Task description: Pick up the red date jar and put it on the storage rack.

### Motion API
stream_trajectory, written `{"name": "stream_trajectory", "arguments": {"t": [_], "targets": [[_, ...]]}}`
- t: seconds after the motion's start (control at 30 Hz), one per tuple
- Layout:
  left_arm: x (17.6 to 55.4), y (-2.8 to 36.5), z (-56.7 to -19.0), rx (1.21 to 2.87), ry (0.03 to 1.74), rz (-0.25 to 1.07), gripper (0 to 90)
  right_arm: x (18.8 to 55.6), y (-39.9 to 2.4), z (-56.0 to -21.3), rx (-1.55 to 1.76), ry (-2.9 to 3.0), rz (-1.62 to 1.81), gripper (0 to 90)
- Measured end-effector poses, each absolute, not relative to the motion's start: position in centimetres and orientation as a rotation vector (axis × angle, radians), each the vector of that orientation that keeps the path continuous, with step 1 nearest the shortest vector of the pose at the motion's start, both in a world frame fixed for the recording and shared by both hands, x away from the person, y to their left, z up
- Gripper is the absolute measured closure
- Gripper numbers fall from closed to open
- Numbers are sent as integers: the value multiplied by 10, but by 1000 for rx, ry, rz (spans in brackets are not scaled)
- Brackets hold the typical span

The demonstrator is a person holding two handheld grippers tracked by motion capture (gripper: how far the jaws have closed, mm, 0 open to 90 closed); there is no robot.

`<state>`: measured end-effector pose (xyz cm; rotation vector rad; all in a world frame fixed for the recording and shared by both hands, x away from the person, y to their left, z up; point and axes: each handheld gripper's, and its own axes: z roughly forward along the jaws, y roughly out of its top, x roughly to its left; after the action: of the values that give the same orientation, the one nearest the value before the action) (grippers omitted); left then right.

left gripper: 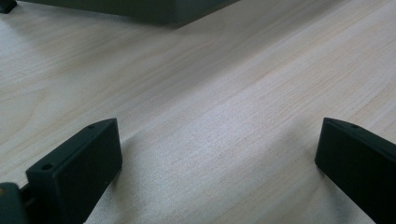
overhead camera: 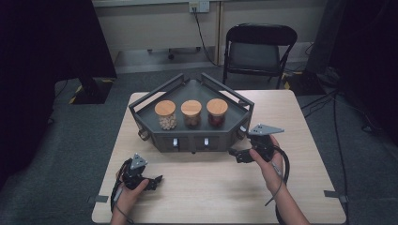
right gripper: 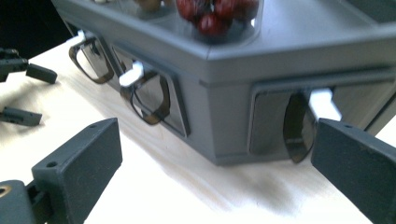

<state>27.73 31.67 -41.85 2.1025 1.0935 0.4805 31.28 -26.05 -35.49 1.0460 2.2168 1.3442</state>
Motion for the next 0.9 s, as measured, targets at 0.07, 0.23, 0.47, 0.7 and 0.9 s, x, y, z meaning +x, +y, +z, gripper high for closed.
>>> {"name": "stream_trajectory", "arguments": {"t": [0.07, 0.23, 0.47, 0.7, 0.9], "targets": [[277, 317, -419, 2102, 1093, 481, 1, 311, -260, -360, 1048, 2226, 1329, 12], [277, 317, -419, 2102, 1094, 480, 1, 309, -262, -376, 1069, 2242, 1321, 12], [277, 317, -419, 2102, 1094, 481, 1, 305, -262, -390, 1063, 2265, 1283, 13], [277, 317, -419, 2102, 1094, 481, 1, 301, -261, -403, 1063, 2294, 1222, 14], [277, 317, -419, 2102, 1094, 481, 1, 297, -255, -405, 1043, 2319, 1114, 14]]}}
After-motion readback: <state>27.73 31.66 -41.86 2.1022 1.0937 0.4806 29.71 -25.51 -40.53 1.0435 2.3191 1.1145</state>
